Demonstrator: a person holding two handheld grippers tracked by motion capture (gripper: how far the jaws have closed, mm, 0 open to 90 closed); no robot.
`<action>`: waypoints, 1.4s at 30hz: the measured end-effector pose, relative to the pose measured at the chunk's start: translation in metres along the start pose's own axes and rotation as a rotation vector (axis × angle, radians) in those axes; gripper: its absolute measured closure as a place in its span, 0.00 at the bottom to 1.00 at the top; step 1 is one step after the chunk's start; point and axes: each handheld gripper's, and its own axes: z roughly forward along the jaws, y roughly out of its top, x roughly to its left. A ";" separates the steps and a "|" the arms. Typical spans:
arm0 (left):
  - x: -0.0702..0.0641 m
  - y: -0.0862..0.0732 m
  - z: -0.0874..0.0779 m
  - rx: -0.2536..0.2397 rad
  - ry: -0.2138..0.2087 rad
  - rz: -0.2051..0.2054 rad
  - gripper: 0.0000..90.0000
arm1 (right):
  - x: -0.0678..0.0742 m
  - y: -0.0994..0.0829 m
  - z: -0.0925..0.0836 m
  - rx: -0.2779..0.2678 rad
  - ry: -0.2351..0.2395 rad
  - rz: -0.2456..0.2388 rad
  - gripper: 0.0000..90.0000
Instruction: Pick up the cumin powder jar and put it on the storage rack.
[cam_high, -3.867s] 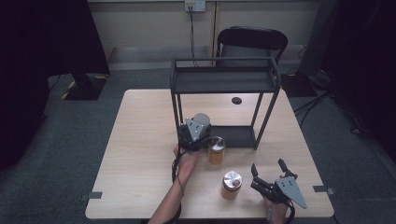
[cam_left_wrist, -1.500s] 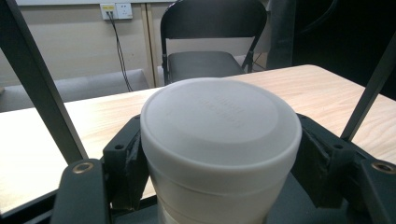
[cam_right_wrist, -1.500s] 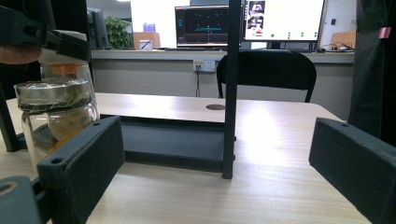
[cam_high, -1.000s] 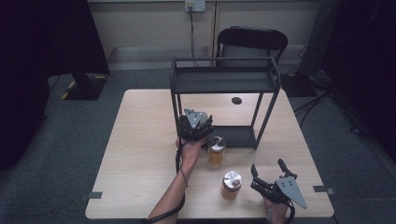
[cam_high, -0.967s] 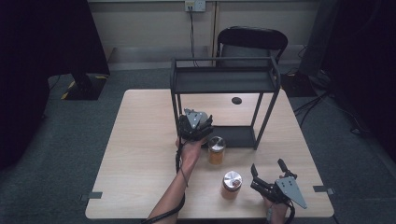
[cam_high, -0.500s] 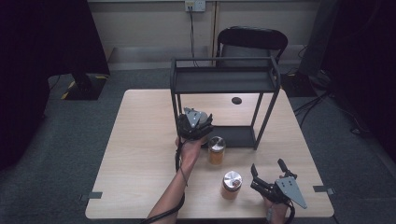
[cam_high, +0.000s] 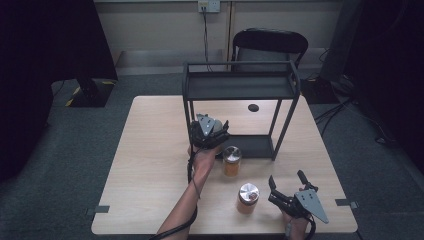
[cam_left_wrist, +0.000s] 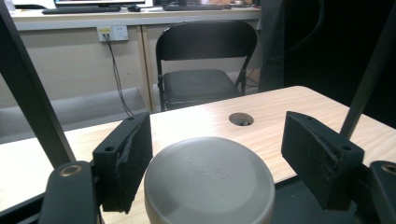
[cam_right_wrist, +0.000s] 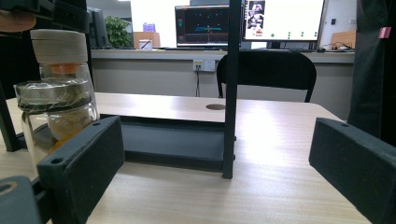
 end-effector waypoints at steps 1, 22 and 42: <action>0.000 0.000 0.000 -0.001 -0.002 0.001 0.27 | 0.000 0.000 0.000 0.000 0.000 0.000 0.02; 0.000 0.006 -0.005 0.001 -0.050 -0.020 0.13 | 0.000 0.000 0.000 0.000 0.002 -0.002 0.02; -0.008 0.012 -0.022 -0.045 -0.091 -0.009 0.00 | -0.001 0.000 0.000 -0.002 0.004 -0.001 0.02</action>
